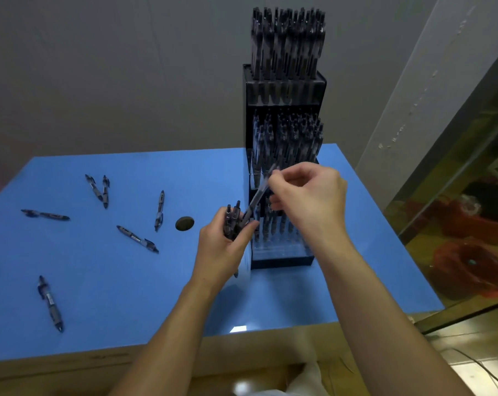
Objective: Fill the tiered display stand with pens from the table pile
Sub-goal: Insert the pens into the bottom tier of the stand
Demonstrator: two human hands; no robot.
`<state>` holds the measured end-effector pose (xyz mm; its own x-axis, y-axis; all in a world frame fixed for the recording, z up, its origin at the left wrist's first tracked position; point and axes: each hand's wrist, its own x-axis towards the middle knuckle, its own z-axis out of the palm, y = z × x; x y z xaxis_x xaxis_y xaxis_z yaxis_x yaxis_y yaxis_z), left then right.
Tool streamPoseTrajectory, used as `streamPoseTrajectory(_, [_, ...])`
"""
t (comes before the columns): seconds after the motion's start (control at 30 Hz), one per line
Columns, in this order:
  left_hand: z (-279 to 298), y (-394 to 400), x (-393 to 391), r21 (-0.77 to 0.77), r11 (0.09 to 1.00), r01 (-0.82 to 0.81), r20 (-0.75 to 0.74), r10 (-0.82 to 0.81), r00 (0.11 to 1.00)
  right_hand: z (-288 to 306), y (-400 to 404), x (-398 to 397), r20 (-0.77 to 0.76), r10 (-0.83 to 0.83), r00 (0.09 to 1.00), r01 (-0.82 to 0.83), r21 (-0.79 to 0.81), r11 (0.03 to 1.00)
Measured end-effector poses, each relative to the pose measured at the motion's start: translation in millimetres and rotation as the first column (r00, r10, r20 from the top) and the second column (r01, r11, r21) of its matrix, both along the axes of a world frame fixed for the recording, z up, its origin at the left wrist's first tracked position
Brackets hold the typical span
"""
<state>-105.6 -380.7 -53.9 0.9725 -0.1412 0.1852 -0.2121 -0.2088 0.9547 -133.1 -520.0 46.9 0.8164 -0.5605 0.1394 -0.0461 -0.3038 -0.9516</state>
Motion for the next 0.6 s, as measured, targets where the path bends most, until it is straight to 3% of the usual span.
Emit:
streamPoseTrajectory(0.1, [-4,6,2,-0.05,0.998,-0.027,-0.044,0.025,0.999,7,-17,-1,0.068,-0.033,0.997,0.02,0.177,0.984])
streamPoseTrajectory(0.17, [-4,9,4,-0.08,0.996,-0.04,-0.052,0.036,0.998,6,-28,1,0.086,-0.052,0.995,0.037,0.171,0.985])
streamPoseTrajectory(0.4, [1,8,13,-0.096,0.994,-0.05,-0.047,0.045,0.998,-22,-42,7,0.01,-0.093,0.996,0.092,-0.313,0.945])
streamPoseTrajectory(0.6, [3,6,15,-0.095,0.994,-0.049,-0.026,0.046,0.999,-54,-38,15,-0.032,-0.08,0.996,0.061,-0.399,0.915])
